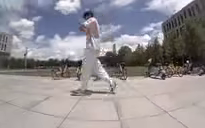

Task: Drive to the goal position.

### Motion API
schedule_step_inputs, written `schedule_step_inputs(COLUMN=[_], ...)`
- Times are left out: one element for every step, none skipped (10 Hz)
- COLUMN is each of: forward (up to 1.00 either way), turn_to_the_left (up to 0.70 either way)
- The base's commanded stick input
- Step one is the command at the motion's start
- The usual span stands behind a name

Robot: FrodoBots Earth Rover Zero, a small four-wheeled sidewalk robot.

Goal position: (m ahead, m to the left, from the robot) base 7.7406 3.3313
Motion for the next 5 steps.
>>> schedule_step_inputs(forward=[0.00,0.00,0.00,0.00,0.00], turn_to_the_left=[0.70,0.70,0.70,0.70,0.70])
